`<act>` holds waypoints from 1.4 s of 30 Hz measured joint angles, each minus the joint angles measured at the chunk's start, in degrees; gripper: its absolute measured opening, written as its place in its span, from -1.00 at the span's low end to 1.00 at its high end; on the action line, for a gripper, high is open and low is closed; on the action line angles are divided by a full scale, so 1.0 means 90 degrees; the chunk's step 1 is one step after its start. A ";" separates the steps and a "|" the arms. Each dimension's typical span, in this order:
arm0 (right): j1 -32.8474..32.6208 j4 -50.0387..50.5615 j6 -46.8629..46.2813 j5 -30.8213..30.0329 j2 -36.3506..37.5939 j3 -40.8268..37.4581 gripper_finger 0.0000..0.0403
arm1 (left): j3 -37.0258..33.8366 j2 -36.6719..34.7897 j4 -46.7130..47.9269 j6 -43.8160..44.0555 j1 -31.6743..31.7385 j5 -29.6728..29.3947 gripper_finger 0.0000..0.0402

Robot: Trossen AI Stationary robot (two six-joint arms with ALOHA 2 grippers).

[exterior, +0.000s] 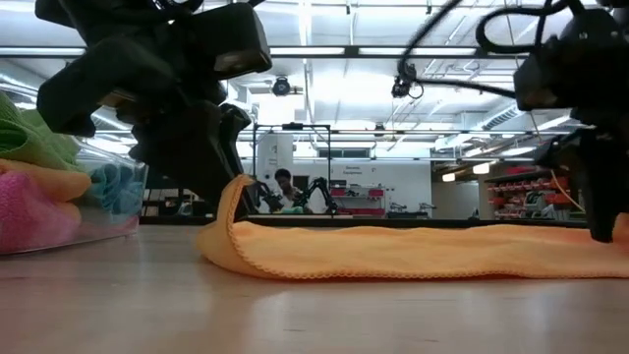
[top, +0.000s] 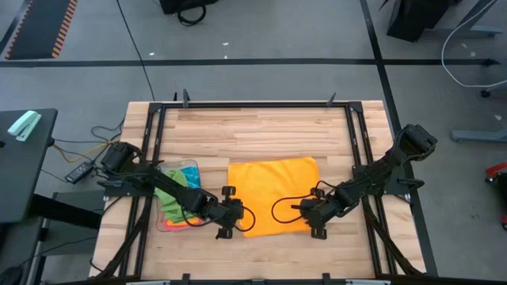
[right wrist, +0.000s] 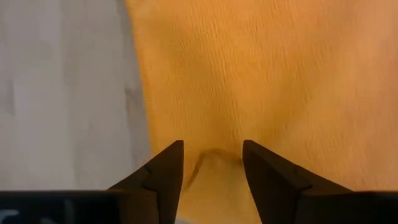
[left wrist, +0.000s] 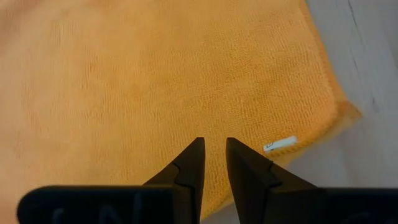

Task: Fold microfiber towels
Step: Fold the yellow microfiber cloth

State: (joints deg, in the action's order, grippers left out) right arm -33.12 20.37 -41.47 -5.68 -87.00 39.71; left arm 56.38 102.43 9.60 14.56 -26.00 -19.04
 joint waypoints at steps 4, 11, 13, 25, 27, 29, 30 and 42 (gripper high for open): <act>-0.0058 0.0025 0.0065 -0.0301 0.0007 0.0007 -0.20 | 0.0000 0.0002 0.0084 0.0271 -0.0027 -0.0036 -0.62; -0.0106 0.0109 0.0056 -0.0400 0.0007 0.0006 -0.36 | 0.0000 0.0007 0.0107 0.0266 -0.0142 -0.0035 -0.61; -0.0104 0.0147 0.0058 -0.0526 0.0007 0.0008 -0.42 | 0.0000 0.0007 0.0107 0.0263 -0.0142 -0.0039 -0.63; -0.0125 0.0100 -0.0116 -0.0887 -0.0129 0.0011 -0.54 | 0.0000 0.0007 0.0109 0.0244 -0.0138 -0.0045 -0.63; -0.0158 0.0120 -0.0203 -0.0829 -0.0224 0.0011 -0.56 | 0.0000 0.0007 0.0110 0.0244 -0.0136 -0.0045 -0.62; -0.0212 0.0124 -0.0222 -0.0769 -0.0289 0.0011 -0.64 | 0.0000 0.0007 0.0109 0.0244 -0.0136 -0.0045 -0.62; -0.0234 0.0123 -0.0224 -0.0739 -0.0300 0.0014 -0.70 | 0.0000 0.0007 0.0109 0.0244 -0.0136 -0.0045 -0.62; -0.0425 0.0597 -0.0231 -0.0537 -0.0275 0.0313 -0.98 | 0.0000 0.0007 0.0109 0.0244 -0.0131 -0.0045 -0.67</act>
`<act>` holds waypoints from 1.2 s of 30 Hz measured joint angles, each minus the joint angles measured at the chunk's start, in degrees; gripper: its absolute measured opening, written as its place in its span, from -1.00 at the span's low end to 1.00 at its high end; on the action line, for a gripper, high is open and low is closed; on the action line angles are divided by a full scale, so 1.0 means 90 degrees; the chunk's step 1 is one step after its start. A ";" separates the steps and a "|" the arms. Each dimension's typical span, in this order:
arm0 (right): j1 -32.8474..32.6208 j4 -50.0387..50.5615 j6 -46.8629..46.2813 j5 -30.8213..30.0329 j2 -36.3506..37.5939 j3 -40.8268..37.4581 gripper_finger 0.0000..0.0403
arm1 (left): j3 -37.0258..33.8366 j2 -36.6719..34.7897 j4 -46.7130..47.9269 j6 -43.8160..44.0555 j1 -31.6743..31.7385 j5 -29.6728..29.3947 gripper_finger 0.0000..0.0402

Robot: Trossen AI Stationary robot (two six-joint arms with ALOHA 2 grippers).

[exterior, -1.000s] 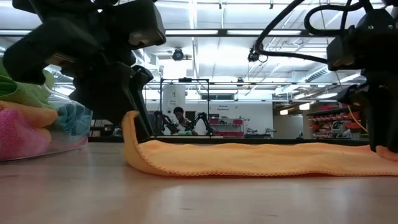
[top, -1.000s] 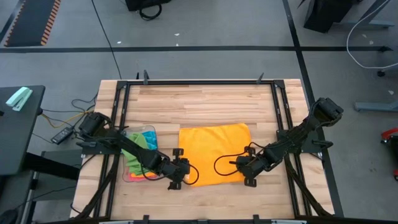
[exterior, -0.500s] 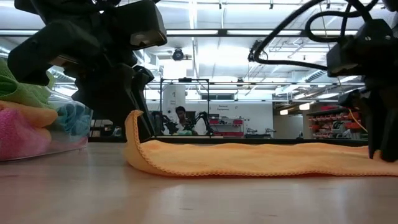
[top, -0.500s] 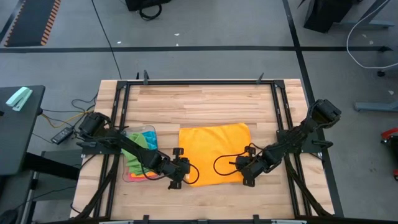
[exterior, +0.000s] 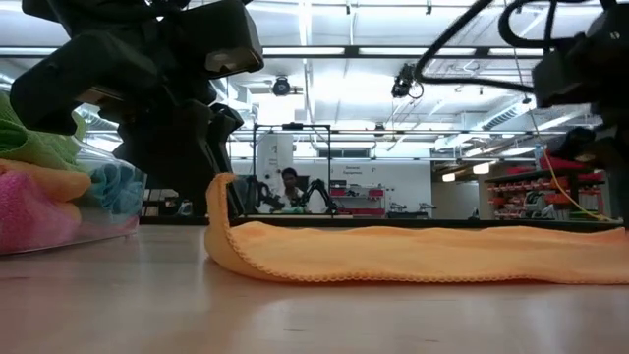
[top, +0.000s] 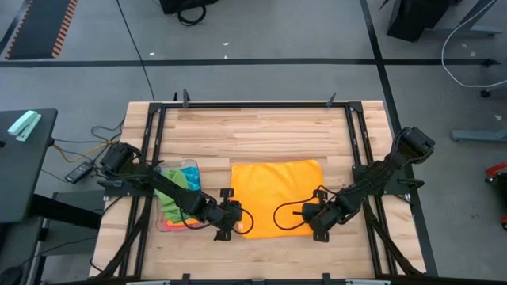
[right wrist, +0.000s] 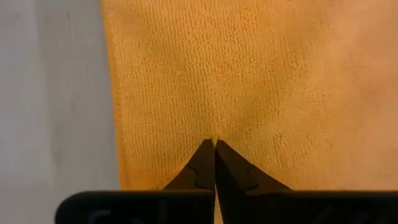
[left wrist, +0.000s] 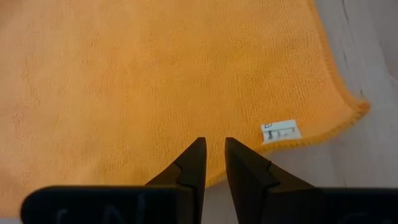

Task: Fold microfiber towels
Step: Fold the yellow microfiber cloth

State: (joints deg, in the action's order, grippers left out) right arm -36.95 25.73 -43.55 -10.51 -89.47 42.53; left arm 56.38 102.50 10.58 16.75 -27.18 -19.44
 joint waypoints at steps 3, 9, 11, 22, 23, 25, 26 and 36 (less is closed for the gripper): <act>0.0002 0.0611 0.0000 0.0017 0.0000 0.0341 -0.98 | 0.0000 0.0000 0.0001 0.0001 0.0000 0.0000 -0.65; 0.0002 0.1254 0.0000 0.0079 0.0002 0.0840 -0.98 | 0.0000 0.0000 -0.0001 0.0002 0.0000 0.0000 -0.63; 0.0000 0.1239 -0.0059 0.0174 0.0002 0.0882 -0.97 | 0.0000 0.0000 0.0000 0.0002 0.0000 0.0000 -0.63; -0.0041 0.1108 -0.0416 0.0164 0.0005 0.0766 -0.75 | 0.0000 0.0000 0.0001 0.0005 0.0000 0.0000 -0.64; -0.0035 0.1019 -0.0435 0.0152 0.0005 0.0697 -0.71 | 0.0000 0.0000 -0.0001 0.0005 0.0000 0.0000 -0.64; -0.0037 0.0809 -0.0457 0.0136 0.0005 0.0529 -0.64 | 0.0000 0.0000 -0.0001 0.0007 0.0000 0.0000 -0.63; -0.0041 0.0708 -0.0501 0.0139 0.0005 0.0427 -0.60 | 0.0000 0.0000 -0.0001 0.0011 0.0000 0.0000 -0.63; -0.0041 0.0260 -0.0621 0.0147 0.0005 0.0193 -0.41 | 0.0000 0.0000 -0.0001 0.0010 0.0000 0.0000 -0.68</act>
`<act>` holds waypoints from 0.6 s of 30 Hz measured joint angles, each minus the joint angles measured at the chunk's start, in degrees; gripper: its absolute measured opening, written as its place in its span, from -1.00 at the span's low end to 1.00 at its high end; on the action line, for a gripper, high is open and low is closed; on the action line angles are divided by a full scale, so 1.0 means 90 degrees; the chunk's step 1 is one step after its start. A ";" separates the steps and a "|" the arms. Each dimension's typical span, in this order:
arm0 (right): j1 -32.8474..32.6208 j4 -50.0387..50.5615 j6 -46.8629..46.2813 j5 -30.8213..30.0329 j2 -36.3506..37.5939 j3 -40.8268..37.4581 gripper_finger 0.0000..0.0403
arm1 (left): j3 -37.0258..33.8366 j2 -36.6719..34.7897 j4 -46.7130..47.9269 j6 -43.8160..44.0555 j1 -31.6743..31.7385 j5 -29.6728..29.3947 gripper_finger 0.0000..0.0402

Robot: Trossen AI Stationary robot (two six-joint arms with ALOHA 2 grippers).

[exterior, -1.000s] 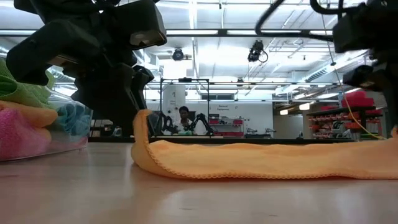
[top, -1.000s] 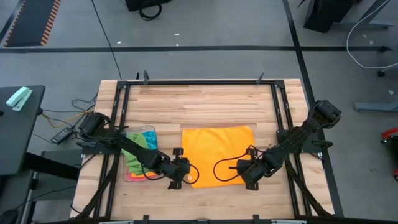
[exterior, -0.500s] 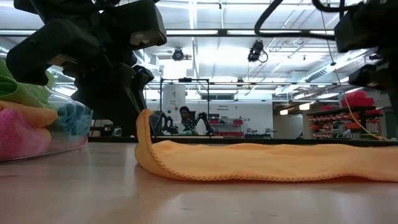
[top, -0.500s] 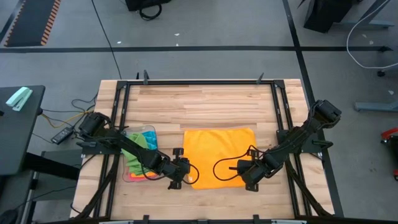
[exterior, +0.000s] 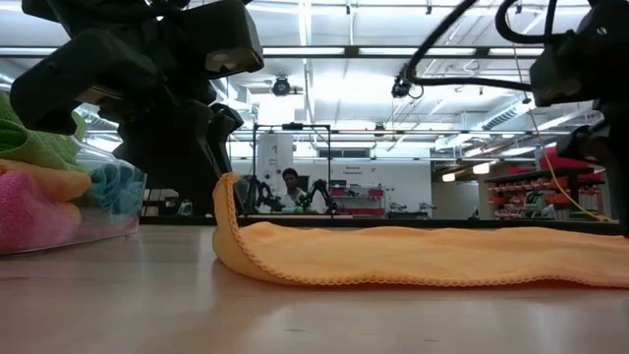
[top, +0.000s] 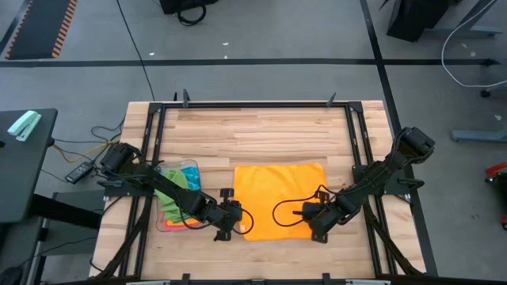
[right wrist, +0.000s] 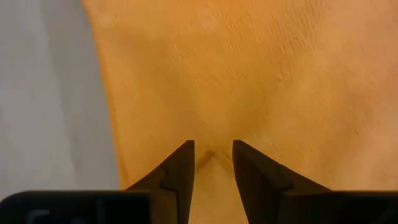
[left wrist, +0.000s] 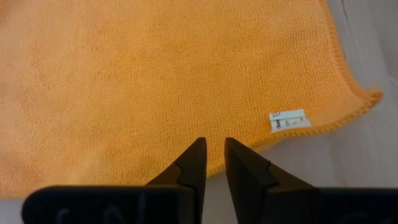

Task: Fold microfiber towels
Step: Fold the yellow microfiber cloth

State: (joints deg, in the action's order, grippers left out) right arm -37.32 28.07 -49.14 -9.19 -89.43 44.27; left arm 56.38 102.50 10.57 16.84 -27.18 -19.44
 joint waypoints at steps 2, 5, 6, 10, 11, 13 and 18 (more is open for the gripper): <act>0.0000 -0.0139 -0.0070 -0.0001 0.0000 0.0000 -0.43 | 0.0000 0.0000 0.0000 0.0002 -0.0002 0.0000 -0.67; -0.0004 -0.0150 -0.0238 0.0002 0.0000 0.0000 -0.45 | 0.0000 0.0000 0.0000 0.0000 -0.0002 0.0001 -0.65; -0.0010 -0.0137 -0.0282 -0.0001 0.0000 0.0000 -0.44 | 0.0000 -0.0002 0.0000 0.0000 -0.0002 0.0000 -0.65; -0.0053 -0.0120 -0.0454 -0.0005 0.0000 0.0000 -0.40 | 0.0000 -0.0002 0.0000 -0.0001 -0.0002 0.0000 -0.64; -0.0076 -0.0114 -0.0514 -0.0007 0.0000 0.0000 -0.40 | 0.0000 -0.0002 0.0000 -0.0002 -0.0002 0.0000 -0.65; -0.0094 -0.0116 -0.0544 -0.0041 0.0000 0.0000 -0.40 | 0.0000 -0.0002 0.0000 -0.0002 -0.0002 0.0000 -0.66; -0.0169 -0.0132 -0.0672 -0.0071 -0.0053 -0.0004 -0.45 | 0.0000 -0.0002 0.0001 -0.0007 -0.0002 0.0001 -0.69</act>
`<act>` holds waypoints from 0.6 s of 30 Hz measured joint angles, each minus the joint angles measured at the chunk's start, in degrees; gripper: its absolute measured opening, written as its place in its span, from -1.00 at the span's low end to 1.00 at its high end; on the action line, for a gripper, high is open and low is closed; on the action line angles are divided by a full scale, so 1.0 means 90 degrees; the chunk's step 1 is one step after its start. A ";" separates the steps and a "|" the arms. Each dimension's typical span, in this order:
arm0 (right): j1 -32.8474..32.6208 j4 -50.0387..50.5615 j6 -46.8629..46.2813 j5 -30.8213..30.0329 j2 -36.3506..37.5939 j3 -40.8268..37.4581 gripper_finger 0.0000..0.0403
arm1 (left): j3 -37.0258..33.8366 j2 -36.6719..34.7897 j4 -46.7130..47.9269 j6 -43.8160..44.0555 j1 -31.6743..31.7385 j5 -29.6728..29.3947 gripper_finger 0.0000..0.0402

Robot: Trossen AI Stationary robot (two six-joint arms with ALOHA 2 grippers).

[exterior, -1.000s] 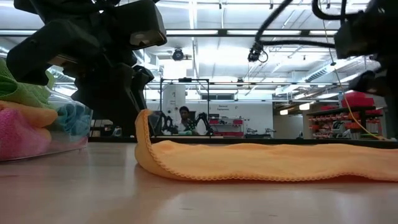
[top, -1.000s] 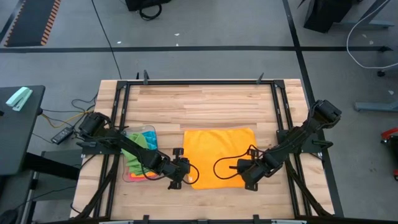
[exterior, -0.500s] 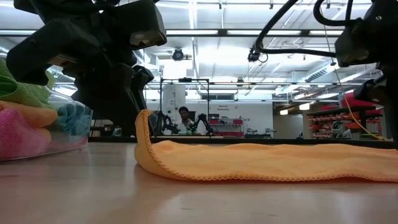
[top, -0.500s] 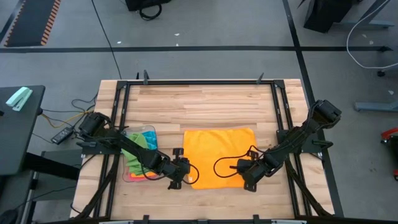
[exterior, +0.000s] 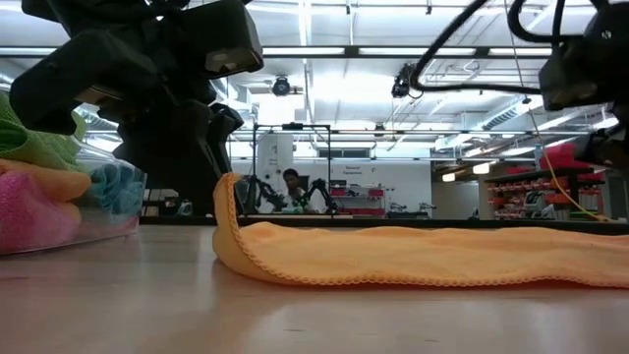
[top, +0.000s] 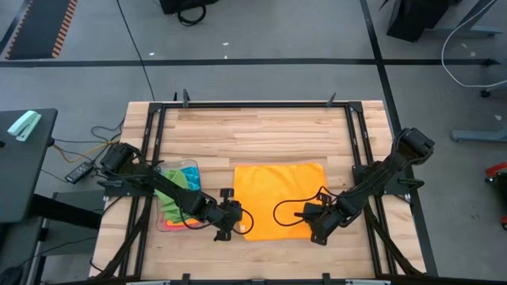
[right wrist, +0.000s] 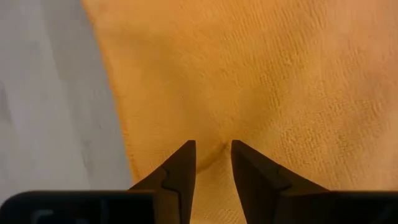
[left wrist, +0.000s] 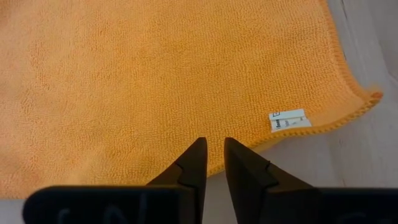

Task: Fold microfiber towels
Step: Fold the yellow microfiber cloth

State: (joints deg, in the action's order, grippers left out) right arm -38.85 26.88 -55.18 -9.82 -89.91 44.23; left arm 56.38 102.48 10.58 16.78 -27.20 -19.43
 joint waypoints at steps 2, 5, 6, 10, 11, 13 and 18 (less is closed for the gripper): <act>-0.0030 0.0007 -0.0049 0.0000 -0.0109 -0.0005 -0.47 | 0.0000 0.0000 0.0001 0.0002 0.0000 -0.0001 -0.69; -0.0035 -0.0099 -0.0020 0.0001 -0.0277 -0.0007 -0.50 | 0.0000 0.0000 0.0001 0.0000 0.0002 -0.0001 -0.68; -0.0035 -0.0100 -0.0009 0.0000 -0.0293 -0.0005 -0.52 | 0.0000 0.0000 0.0001 0.0000 0.0000 -0.0001 -0.67; -0.0035 -0.0089 0.0006 -0.0007 -0.0294 -0.0005 -0.58 | 0.0000 0.0000 0.0001 0.0002 0.0000 -0.0001 -0.65; -0.0035 -0.0082 0.0006 -0.0006 -0.0294 -0.0005 -0.60 | 0.0000 0.0000 0.0001 0.0002 0.0000 -0.0001 -0.65; -0.0035 -0.0063 0.0009 -0.0004 -0.0294 -0.0005 -0.64 | 0.0000 0.0000 0.0001 0.0000 0.0000 0.0000 -0.66; -0.0035 0.0021 0.0148 0.0033 -0.0292 -0.0005 -0.77 | 0.0000 0.0000 0.0001 0.0002 0.0000 -0.0001 -0.69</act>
State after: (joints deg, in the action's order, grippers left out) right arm -39.16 27.06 -53.86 -9.53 -92.53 44.18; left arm 56.38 102.48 10.59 16.79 -27.20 -19.44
